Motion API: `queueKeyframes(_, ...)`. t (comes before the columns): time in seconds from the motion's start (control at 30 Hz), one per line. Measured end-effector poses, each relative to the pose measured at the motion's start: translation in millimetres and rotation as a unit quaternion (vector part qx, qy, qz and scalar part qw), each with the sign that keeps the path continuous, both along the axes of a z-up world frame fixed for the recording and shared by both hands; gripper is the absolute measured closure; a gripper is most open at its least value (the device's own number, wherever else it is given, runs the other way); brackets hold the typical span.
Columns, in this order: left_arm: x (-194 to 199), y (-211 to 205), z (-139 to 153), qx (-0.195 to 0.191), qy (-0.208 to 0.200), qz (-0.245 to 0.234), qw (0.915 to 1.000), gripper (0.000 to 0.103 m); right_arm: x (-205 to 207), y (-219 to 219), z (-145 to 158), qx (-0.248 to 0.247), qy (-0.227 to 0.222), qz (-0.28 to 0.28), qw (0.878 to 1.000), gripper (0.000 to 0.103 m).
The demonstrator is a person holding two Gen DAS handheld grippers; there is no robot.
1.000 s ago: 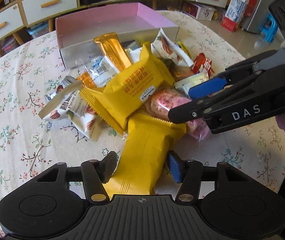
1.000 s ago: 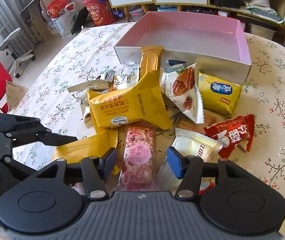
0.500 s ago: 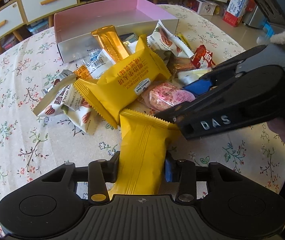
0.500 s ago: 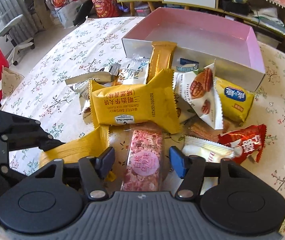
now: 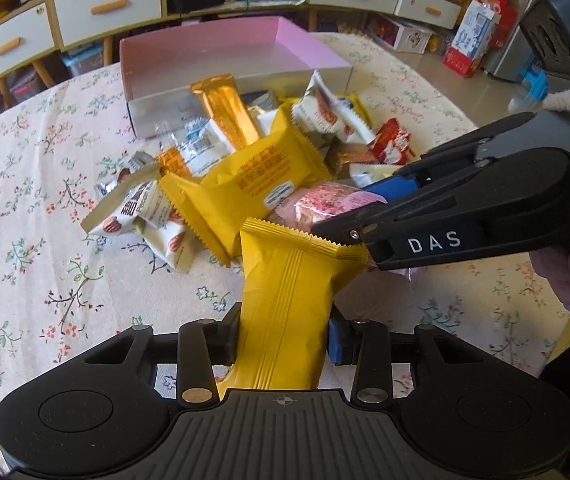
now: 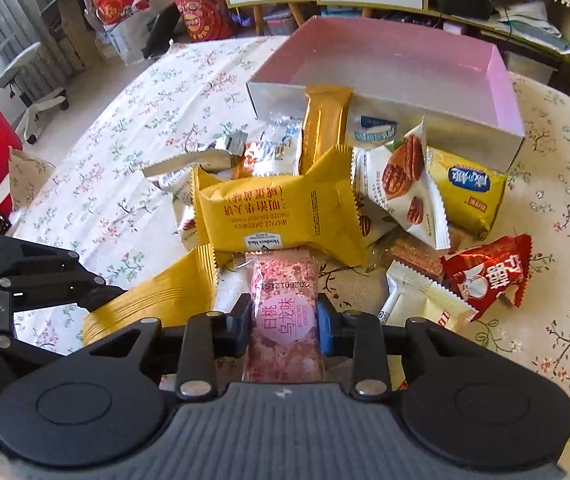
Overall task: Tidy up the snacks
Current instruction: 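Grasp the long yellow bread bag with the left tool while the right tool grasps the pink pastry bag, then carry both bags into the pink box and open both tools to release them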
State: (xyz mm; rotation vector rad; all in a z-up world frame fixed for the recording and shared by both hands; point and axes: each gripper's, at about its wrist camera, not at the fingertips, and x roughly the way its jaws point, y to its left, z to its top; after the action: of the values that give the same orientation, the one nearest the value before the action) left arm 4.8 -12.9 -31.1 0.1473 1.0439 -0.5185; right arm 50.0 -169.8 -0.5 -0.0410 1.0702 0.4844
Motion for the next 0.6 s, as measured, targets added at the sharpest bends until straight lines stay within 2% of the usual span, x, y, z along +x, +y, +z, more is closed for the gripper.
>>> queueKeyframes(0.3, -7.4, -0.2, 21.9, -0.017, -0.016, 0.018, 0.9996, 0.067, 1.4, -8.6, 14.7, 0.012, -0.021, -0.02, 0.999, 0.074)
queueKeyframes(0.6, 9.1, 12.5, 44.0, -0.041, -0.032, 0.069, 0.9962, 0.067, 3.8, -30.6, 36.9, 0.045, -0.048, -0.06, 0.996, 0.074)
